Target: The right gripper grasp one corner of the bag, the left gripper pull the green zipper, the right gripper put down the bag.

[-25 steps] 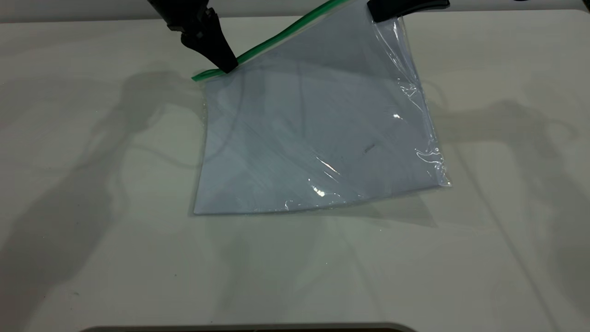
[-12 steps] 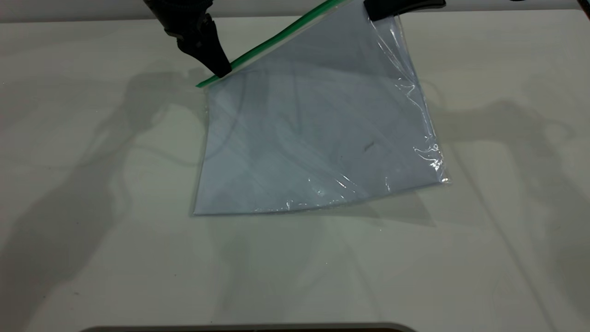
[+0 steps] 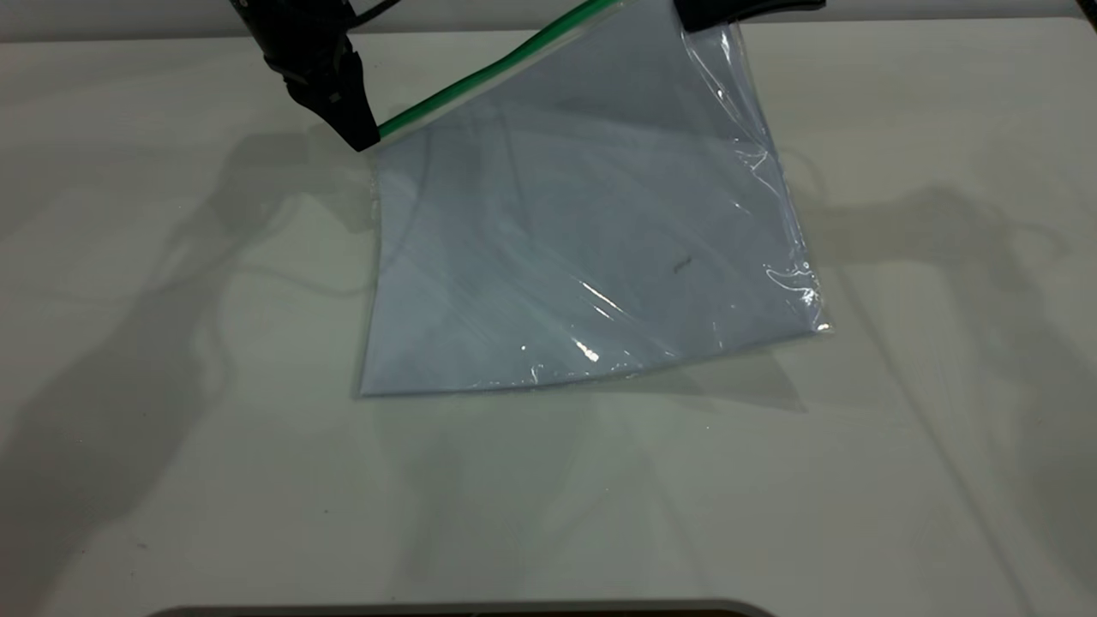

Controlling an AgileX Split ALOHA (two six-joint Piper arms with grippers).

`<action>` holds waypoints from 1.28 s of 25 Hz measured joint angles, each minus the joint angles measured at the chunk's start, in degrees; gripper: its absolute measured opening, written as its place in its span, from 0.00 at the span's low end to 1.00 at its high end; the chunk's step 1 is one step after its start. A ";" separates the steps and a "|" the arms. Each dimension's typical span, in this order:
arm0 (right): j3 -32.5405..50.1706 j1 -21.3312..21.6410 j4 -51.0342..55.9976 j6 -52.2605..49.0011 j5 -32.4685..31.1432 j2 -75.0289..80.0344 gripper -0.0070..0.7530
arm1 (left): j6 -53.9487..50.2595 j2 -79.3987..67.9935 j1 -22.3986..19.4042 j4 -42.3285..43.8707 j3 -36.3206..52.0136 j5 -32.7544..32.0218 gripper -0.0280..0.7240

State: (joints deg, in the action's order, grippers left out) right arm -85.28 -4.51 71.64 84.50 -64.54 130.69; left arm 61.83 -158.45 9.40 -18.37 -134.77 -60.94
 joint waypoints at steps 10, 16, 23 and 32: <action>0.00 0.05 -2.02 0.11 -0.74 -0.03 0.05 | -2.65 0.80 -0.77 -8.90 -1.41 1.30 0.39; 0.00 -0.77 -1.39 -0.30 9.90 3.96 0.11 | -12.17 8.54 -0.77 -9.70 -6.74 -5.97 0.54; 0.00 -2.47 -6.79 -4.11 30.69 4.46 0.52 | -25.86 21.11 -0.77 -10.89 -10.83 -5.97 0.55; 0.00 4.61 -24.23 -28.63 22.00 -11.72 0.76 | -38.09 41.01 -0.71 -10.89 -11.24 -5.97 0.54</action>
State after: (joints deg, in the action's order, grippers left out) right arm -85.28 0.10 47.40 55.87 -42.54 118.98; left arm 23.74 -117.44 8.69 -29.26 -146.00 -66.91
